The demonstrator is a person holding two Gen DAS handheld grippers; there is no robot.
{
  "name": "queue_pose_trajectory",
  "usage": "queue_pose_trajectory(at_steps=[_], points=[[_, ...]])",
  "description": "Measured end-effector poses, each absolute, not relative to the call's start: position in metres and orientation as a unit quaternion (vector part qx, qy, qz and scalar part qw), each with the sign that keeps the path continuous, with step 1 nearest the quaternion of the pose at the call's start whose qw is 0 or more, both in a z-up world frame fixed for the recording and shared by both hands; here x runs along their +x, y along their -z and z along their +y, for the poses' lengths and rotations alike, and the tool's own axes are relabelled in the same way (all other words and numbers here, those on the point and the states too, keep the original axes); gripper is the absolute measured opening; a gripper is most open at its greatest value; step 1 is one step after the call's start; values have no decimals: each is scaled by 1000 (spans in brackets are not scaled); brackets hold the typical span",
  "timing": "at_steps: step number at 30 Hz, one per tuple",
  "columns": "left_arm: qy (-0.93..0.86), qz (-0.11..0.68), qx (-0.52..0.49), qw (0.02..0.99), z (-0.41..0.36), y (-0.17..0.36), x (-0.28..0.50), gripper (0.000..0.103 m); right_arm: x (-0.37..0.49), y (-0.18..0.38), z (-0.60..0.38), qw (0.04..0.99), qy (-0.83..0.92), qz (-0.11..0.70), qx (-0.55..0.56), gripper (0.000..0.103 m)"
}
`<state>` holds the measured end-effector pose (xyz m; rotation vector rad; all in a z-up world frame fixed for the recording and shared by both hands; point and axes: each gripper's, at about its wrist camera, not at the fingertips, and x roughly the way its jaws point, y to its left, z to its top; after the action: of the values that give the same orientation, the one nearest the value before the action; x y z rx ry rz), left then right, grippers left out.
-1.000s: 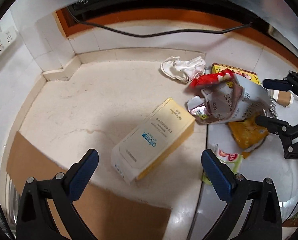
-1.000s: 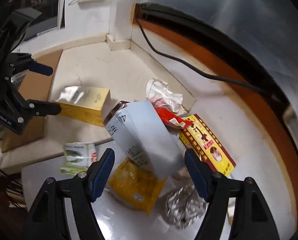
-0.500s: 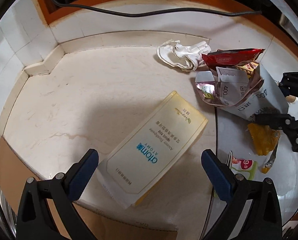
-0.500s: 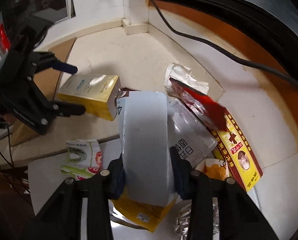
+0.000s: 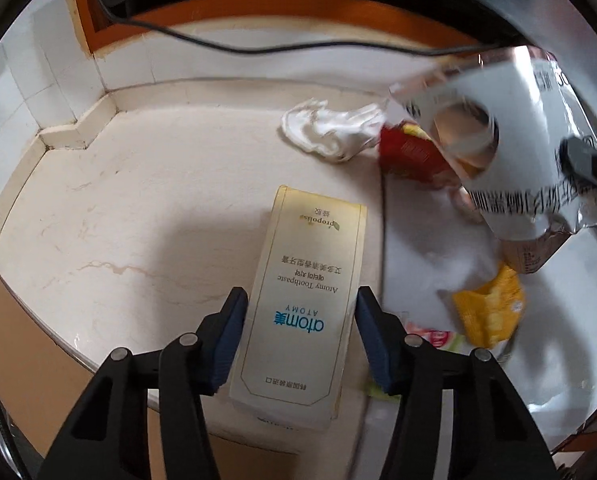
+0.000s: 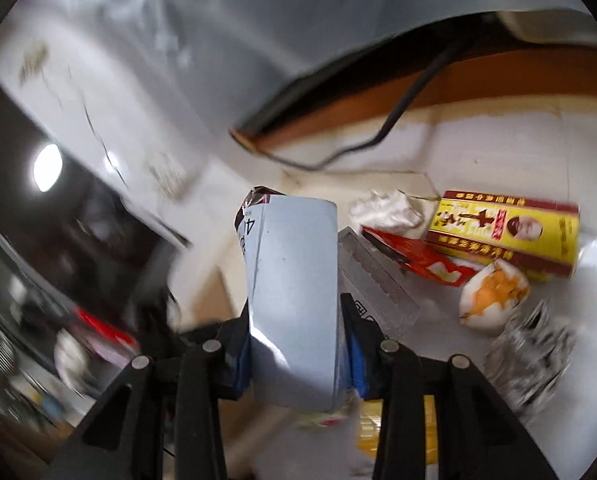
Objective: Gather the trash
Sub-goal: 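Grasp the yellow toothpaste box with the left tool while the right tool grasps the white snack bag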
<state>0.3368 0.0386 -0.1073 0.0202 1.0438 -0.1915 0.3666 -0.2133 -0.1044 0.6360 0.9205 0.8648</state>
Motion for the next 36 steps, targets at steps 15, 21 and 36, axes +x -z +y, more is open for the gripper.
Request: queue_pose_trajectory(at_steps=[15,21,36], points=[[105,427,-58,896,0,21,222,53,297,46,-252,749,-422,350,371,38],[76,410,-79,906,-11,-1,156,53,245,39,-264,757,-436,368,320,38],[5,435,-125,892,-15,31,8,53,129,76,-252,733,-455,467,194,38]])
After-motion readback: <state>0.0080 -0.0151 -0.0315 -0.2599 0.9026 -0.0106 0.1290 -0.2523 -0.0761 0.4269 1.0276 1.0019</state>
